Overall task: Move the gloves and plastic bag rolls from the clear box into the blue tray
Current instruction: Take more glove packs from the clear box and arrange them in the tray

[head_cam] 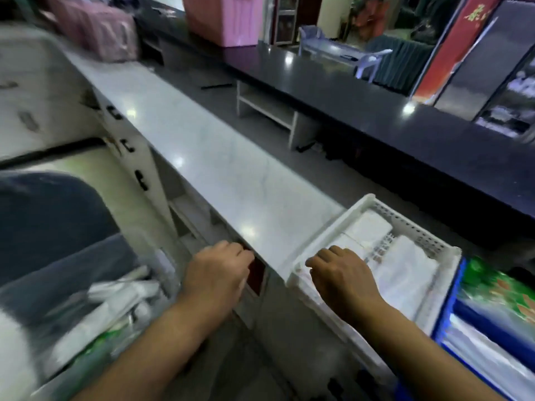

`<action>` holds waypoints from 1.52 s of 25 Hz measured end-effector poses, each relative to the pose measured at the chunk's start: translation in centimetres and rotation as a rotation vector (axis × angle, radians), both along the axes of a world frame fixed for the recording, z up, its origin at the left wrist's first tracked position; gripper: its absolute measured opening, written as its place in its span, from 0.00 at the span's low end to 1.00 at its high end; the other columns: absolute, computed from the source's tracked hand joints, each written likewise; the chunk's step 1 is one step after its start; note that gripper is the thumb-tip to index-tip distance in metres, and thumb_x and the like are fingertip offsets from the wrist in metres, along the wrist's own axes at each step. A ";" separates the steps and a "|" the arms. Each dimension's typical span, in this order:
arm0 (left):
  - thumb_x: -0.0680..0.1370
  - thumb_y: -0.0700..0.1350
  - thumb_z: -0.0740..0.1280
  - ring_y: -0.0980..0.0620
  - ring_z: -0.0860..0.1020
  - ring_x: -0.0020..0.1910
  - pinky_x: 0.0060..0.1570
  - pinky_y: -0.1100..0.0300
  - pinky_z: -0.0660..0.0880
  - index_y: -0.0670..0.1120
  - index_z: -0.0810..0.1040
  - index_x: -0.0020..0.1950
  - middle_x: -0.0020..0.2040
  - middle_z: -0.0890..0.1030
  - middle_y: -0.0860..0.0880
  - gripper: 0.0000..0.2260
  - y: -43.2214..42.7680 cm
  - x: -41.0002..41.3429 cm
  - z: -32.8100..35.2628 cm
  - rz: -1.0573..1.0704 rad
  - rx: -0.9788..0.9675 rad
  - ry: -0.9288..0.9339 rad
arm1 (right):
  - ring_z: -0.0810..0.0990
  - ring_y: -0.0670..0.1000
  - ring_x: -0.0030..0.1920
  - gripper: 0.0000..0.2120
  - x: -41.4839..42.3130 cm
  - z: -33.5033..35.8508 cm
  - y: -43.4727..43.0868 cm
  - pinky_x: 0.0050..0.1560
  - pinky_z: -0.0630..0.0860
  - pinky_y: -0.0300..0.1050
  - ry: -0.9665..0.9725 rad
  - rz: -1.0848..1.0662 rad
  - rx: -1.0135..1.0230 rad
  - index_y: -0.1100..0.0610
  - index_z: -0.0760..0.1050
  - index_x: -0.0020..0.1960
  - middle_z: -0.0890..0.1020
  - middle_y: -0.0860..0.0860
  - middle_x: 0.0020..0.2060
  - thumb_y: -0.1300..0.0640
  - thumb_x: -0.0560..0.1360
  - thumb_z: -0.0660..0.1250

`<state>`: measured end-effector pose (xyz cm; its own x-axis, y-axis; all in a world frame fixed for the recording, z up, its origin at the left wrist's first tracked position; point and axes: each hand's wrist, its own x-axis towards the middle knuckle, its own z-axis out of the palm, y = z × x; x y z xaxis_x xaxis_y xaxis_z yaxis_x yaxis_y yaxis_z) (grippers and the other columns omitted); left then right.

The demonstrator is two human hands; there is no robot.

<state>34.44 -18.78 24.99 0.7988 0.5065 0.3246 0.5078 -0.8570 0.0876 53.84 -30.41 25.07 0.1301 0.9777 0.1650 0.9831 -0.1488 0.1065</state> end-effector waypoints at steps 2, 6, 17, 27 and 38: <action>0.70 0.45 0.62 0.45 0.79 0.36 0.31 0.54 0.76 0.47 0.80 0.40 0.36 0.81 0.48 0.07 3.5 -7.3 -0.7 0.148 -0.043 -0.012 | 0.79 0.56 0.30 0.04 -5.5 -0.9 4.5 0.29 0.75 0.43 -0.015 0.096 -0.041 0.55 0.80 0.36 0.82 0.51 0.30 0.62 0.63 0.72; 0.66 0.40 0.72 0.43 0.80 0.37 0.31 0.53 0.75 0.46 0.81 0.41 0.37 0.82 0.46 0.06 7.4 -18.7 -1.6 0.400 -0.133 0.008 | 0.77 0.54 0.34 0.04 -13.5 -3.4 11.0 0.33 0.71 0.45 0.042 0.216 -0.137 0.54 0.78 0.38 0.80 0.51 0.33 0.58 0.71 0.67; 0.73 0.47 0.68 0.49 0.78 0.49 0.40 0.57 0.74 0.53 0.80 0.53 0.51 0.82 0.52 0.10 11.2 -34.5 -9.6 0.961 -0.450 -0.042 | 0.79 0.54 0.46 0.08 -23.4 -13.6 24.4 0.41 0.75 0.47 0.255 0.353 -0.477 0.54 0.78 0.46 0.81 0.52 0.44 0.53 0.74 0.61; 0.74 0.47 0.67 0.49 0.77 0.52 0.43 0.57 0.73 0.52 0.79 0.56 0.52 0.81 0.52 0.11 21.3 -34.5 -16.8 1.132 -0.642 0.008 | 0.80 0.57 0.51 0.11 -27.6 -25.3 38.8 0.47 0.77 0.48 0.335 0.396 -0.811 0.54 0.78 0.53 0.82 0.54 0.52 0.54 0.76 0.59; 0.76 0.47 0.64 0.49 0.77 0.50 0.40 0.58 0.72 0.51 0.79 0.56 0.51 0.82 0.50 0.10 23.9 -38.0 -27.1 1.152 -0.837 0.009 | 0.71 0.60 0.60 0.19 -38.9 -38.4 45.3 0.57 0.71 0.52 0.090 0.748 -0.887 0.60 0.68 0.64 0.74 0.59 0.60 0.67 0.73 0.57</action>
<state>-3.59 5.12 -2.07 -0.1838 0.9009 -0.3931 0.8777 0.3305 0.3470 14.95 14.90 -13.31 -0.5516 0.5835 -0.5961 0.8035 0.5635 -0.1920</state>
